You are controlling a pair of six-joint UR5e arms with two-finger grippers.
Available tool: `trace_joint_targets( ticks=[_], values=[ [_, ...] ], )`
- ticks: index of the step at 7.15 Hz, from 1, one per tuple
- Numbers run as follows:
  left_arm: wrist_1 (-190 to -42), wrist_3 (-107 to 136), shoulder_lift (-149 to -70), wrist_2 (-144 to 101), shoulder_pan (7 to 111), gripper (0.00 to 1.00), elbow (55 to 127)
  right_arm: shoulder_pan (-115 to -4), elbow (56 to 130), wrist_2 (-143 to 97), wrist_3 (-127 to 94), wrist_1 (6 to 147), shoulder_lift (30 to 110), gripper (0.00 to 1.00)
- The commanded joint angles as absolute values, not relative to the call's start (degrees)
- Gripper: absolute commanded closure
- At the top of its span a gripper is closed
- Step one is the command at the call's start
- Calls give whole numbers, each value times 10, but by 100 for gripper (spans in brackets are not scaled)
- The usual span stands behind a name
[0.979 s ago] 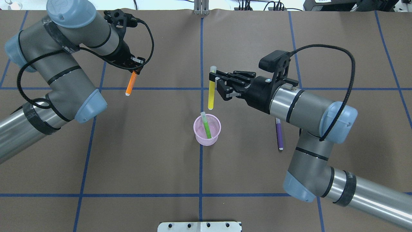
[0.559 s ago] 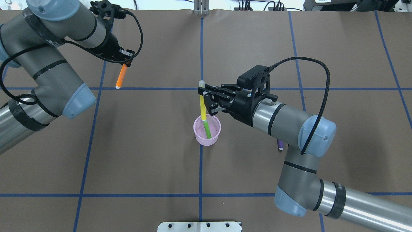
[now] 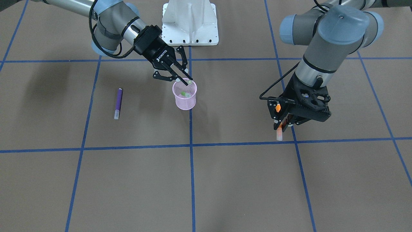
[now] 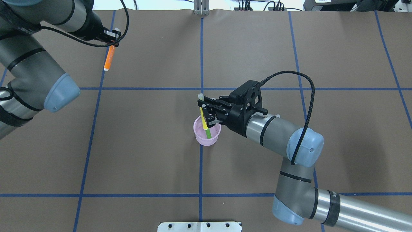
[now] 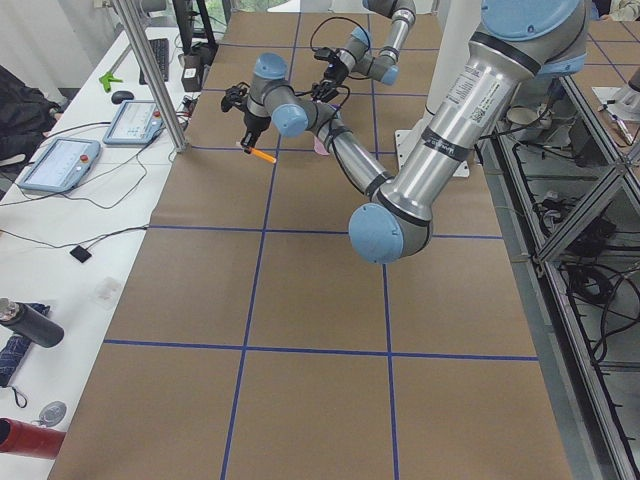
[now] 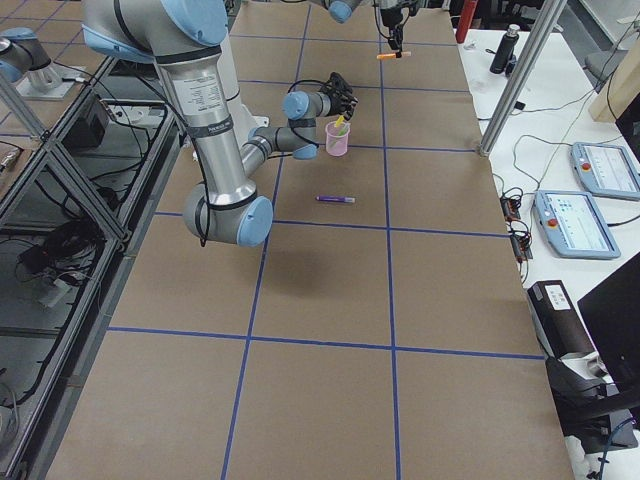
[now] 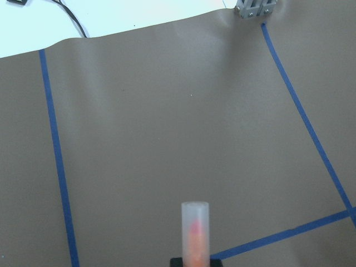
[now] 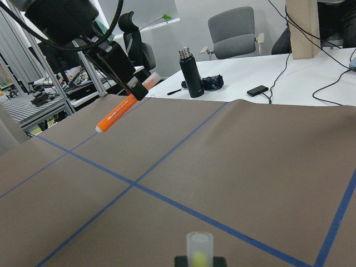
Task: Collect pens into pen holder
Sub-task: 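Lower the yellow marker into the pink cup with the right gripper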
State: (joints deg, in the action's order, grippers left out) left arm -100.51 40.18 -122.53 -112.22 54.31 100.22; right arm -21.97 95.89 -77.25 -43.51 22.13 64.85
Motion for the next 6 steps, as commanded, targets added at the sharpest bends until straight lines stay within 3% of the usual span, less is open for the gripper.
trace_joint_targets(
  ticks=[1,2,3,4,6],
  values=[
    [-1005,396,-1225,-1099,551,100,1013,-205,941,-746,-432,217,649,100],
    [-1005,394,-1225,-1099,552,100,1014,-203,939,-737,-432,217,648,89],
    [-1005,394,-1226,-1099,552,100,1014,-203,939,-737,-432,219,647,40],
    [-1005,395,-1226,-1098,554,100,1023,-203,943,-737,-432,221,642,4],
    [-1006,402,-1221,-1064,562,100,1047,-209,959,-742,-443,239,648,1]
  ],
)
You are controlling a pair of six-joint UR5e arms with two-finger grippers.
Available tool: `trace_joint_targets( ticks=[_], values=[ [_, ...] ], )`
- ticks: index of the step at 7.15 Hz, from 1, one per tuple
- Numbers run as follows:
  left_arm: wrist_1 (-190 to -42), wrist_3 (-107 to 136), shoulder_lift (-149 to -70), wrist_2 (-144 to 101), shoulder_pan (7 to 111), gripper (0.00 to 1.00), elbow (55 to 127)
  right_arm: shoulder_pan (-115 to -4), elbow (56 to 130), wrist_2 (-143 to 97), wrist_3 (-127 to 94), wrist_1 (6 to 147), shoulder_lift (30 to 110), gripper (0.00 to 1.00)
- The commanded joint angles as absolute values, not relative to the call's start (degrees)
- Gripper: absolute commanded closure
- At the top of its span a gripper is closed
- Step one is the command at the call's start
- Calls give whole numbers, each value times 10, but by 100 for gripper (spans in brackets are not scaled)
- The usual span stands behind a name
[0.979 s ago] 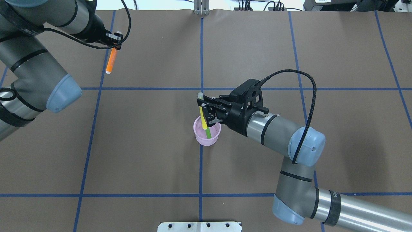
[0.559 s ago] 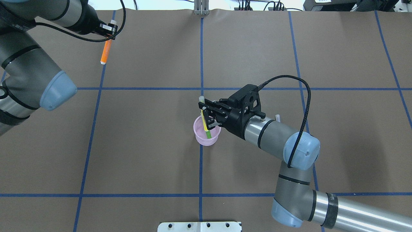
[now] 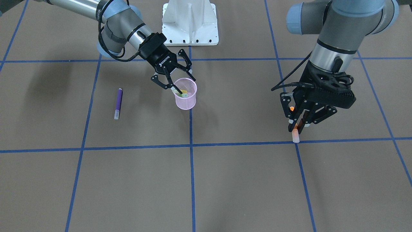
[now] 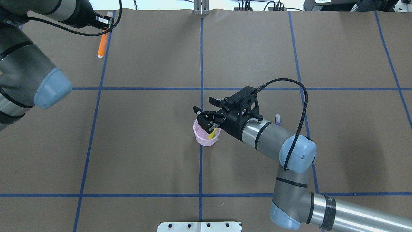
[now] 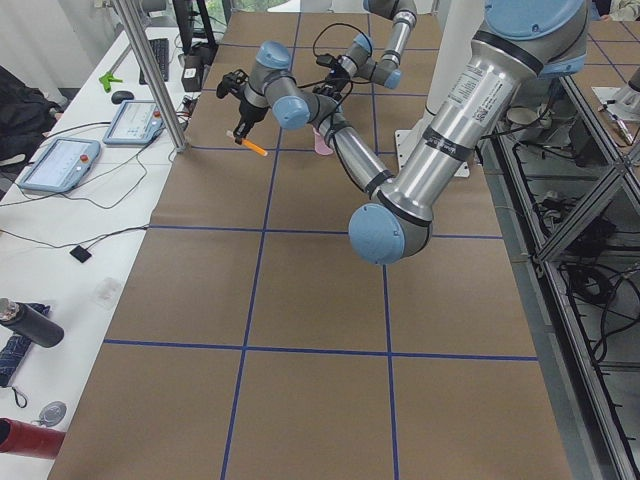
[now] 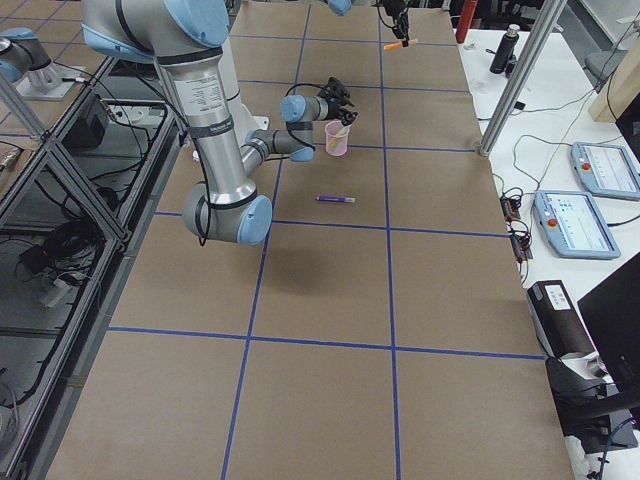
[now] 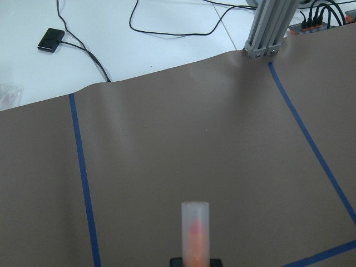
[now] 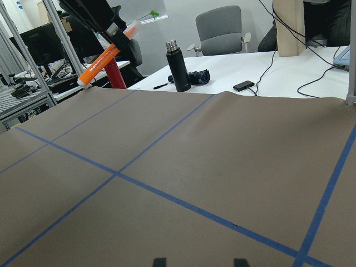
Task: Collect pens into pen holder
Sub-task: 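Lower the yellow marker into the pink cup with the right gripper, then open the right gripper and move it above the purple marker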
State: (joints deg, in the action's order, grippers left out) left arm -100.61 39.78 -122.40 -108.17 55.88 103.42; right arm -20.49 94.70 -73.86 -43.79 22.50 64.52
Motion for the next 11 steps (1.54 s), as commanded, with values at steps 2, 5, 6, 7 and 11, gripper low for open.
trace_joint_targets(
  ticks=[2,5,6,7,11],
  values=[
    [-1019,406,-1221,-1057,584,100,1055,-221,1067,-742,-462,432,652,1],
    [-1166,512,-1159,-988,579,100,1048,-361,1155,-996,-615,669,683,1],
    [-1176,542,-1159,-968,577,100,1047,-433,1172,-1117,-615,779,679,1],
    [-1186,573,-1160,-956,575,100,1047,-471,1171,-1196,-616,830,685,1],
    [-1272,667,-1138,-783,469,100,1029,-466,1092,-1204,-615,941,683,1]
  ],
)
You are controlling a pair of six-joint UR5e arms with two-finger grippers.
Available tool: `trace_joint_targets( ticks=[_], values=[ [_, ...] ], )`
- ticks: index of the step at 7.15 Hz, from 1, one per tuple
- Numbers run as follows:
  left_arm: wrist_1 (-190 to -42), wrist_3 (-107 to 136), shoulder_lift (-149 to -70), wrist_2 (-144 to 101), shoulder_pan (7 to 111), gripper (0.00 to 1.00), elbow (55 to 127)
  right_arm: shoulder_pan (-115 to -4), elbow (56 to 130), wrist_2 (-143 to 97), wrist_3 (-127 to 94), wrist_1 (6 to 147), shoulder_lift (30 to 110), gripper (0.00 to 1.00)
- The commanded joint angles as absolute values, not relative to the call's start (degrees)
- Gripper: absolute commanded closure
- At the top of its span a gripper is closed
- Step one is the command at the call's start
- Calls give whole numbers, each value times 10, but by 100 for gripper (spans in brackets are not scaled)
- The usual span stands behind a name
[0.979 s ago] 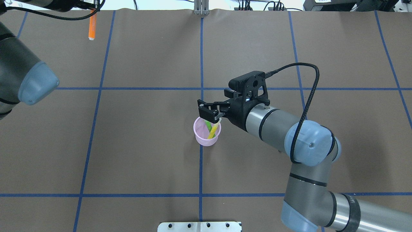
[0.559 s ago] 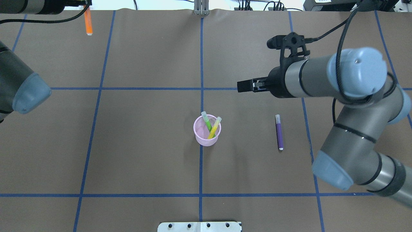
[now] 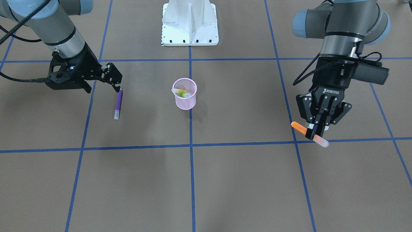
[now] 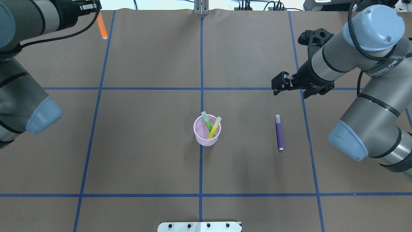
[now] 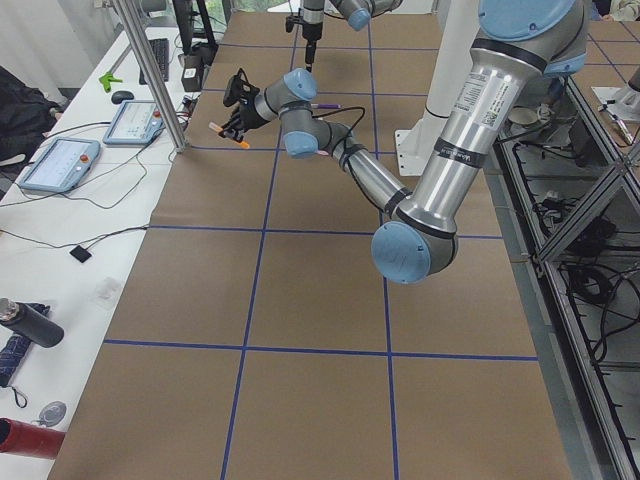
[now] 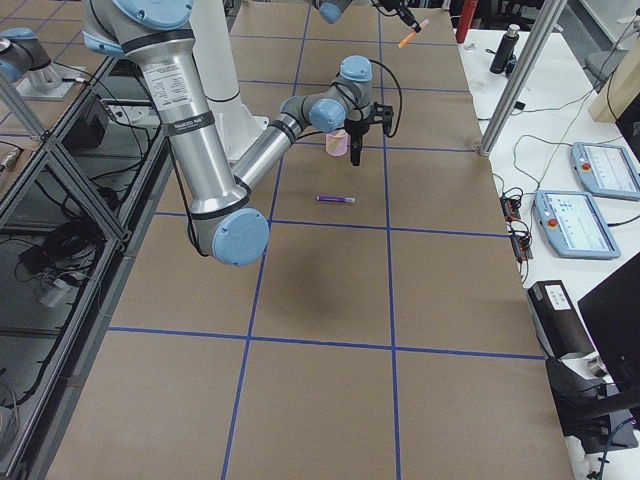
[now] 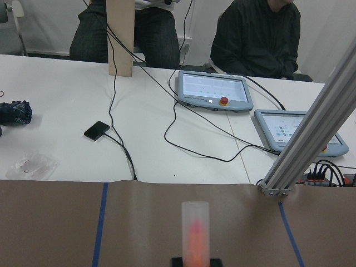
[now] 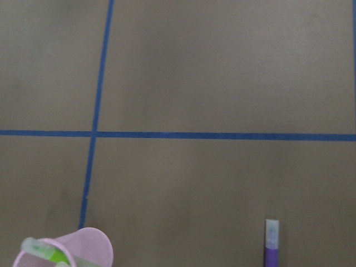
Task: Collect pens into pen holder
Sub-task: 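Open the right gripper and move it above the purple marker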
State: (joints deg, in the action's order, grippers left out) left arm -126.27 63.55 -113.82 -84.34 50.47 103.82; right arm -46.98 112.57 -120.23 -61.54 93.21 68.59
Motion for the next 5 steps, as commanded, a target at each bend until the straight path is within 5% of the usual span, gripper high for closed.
trace_joint_targets(
  ticks=[1,5],
  values=[
    [-1280,668,-1139,-774,457,100,1027,-458,1067,-1201,-607,939,682,1],
    [-1330,669,-1144,-733,430,100,982,-423,1028,-1201,-551,904,681,1]
  ],
)
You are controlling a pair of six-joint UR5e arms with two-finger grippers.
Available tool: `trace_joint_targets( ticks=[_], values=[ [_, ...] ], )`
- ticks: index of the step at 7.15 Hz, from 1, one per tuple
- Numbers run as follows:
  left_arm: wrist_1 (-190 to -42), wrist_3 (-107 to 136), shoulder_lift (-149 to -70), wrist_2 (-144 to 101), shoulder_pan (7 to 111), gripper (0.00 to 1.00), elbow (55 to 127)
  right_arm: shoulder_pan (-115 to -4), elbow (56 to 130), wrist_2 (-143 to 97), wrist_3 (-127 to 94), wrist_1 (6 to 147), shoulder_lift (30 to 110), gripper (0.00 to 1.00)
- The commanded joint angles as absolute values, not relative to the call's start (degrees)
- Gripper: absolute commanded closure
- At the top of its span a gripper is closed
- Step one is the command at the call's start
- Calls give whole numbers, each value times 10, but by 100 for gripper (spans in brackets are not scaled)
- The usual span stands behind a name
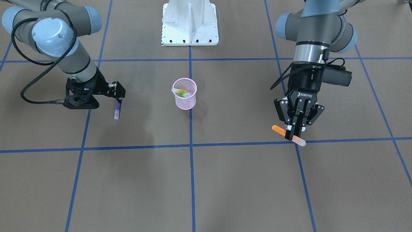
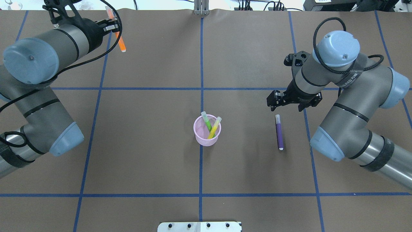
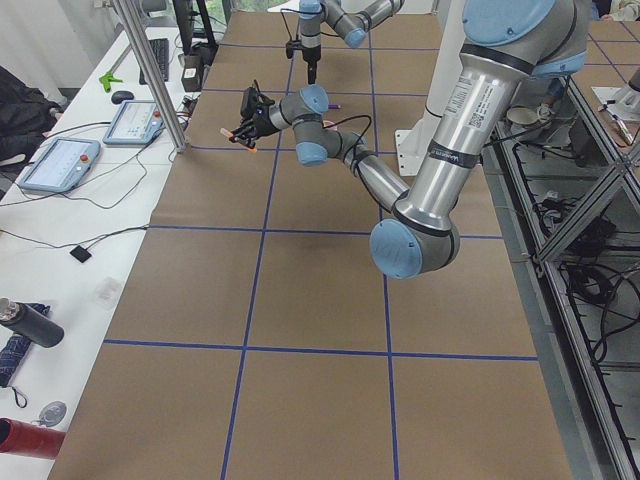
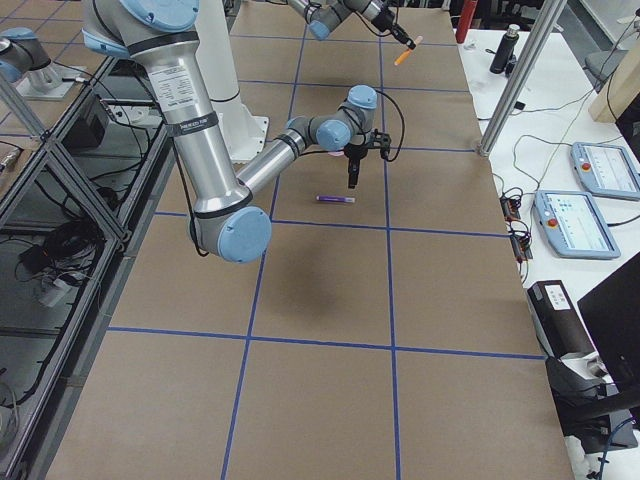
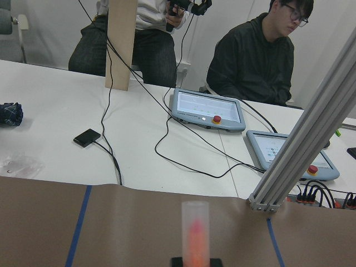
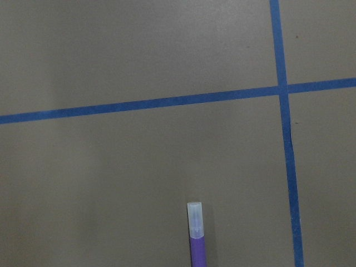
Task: Collect pens into pen holder
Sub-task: 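Lower right gripper onto purple marker while left holds orange marker raised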
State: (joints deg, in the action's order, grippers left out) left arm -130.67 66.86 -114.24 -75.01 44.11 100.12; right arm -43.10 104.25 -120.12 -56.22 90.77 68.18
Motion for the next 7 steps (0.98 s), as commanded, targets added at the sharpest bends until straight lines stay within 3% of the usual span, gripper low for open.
trace_joint_targets(
  ticks=[1,7],
  values=[
    [-1343,669,-1143,-716,417,100,976,-418,1027,-1201,-544,904,685,3],
    [-1402,663,-1166,-670,325,100,980,-405,976,-1205,-543,830,690,5]
  ],
)
